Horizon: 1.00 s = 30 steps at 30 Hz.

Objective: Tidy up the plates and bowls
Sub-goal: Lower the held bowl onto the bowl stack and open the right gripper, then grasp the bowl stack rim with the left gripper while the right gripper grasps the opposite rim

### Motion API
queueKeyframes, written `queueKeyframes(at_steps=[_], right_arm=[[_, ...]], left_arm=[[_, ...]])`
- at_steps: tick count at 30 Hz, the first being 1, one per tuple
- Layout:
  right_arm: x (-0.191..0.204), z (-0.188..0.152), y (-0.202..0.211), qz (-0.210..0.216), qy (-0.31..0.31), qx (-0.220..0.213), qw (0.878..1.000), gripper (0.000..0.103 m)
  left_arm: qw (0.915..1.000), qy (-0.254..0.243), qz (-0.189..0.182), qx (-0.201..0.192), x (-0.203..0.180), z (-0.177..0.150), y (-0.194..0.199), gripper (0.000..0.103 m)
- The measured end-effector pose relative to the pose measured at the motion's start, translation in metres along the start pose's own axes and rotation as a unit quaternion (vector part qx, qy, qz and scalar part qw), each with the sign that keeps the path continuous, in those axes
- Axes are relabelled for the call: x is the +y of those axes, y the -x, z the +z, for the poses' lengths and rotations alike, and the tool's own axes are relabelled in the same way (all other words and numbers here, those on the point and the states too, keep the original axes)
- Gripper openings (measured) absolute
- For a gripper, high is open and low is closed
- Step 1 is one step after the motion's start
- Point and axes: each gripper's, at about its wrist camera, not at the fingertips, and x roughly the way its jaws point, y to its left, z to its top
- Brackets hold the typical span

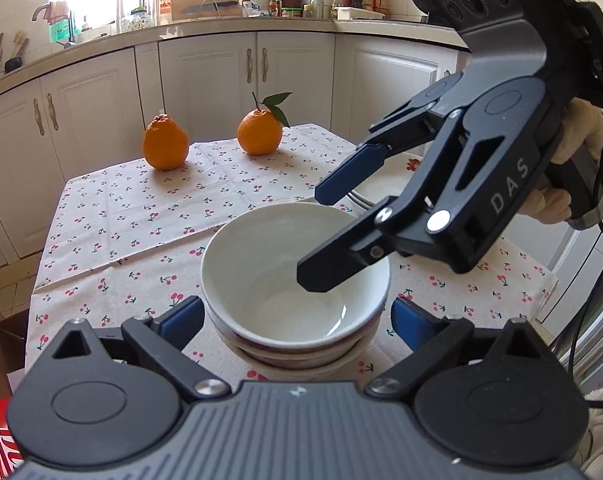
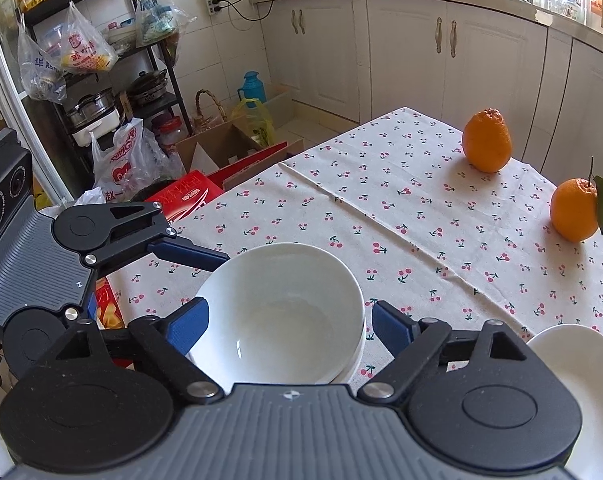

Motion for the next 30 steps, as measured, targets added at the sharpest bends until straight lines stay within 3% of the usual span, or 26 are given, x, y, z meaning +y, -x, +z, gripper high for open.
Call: queueKeyframes(at_steps=[3,9,15,21,24,30], right_arm=[[0.002,-0.005,0.004,-0.009,0.004,-0.005,1.0,0.103],[0.008,-0.016,0.01,-0.025,0.007,-0.005,1.0,0.103],[0.018,-0.031,0.019,-0.046,0.02,-0.005,0.999,0.103],[0.026,-0.049,0.02,-0.076,0.05,0.004,0.996,0.103],[0.029,-0.059,0.017,-0.086,0.068,0.009,0.994,0.103],[0.027,-0.074,0.0,-0.088,0.084,0.027,0.992,0.103]], left_arm=[[0.9999,-0.013,-0.001,-0.006,0.001,-0.004,0.006,0.101],[0.9985,-0.052,-0.001,-0.015,0.002,-0.013,0.015,0.101],[0.9978,-0.065,-0.013,0.007,0.006,-0.019,0.016,0.101],[0.9968,-0.078,0.01,0.016,0.008,-0.027,0.01,0.101],[0.9962,-0.086,-0.009,0.007,0.01,-0.031,0.009,0.101],[0.996,-0.075,-0.007,0.048,0.017,-0.034,-0.012,0.101]])
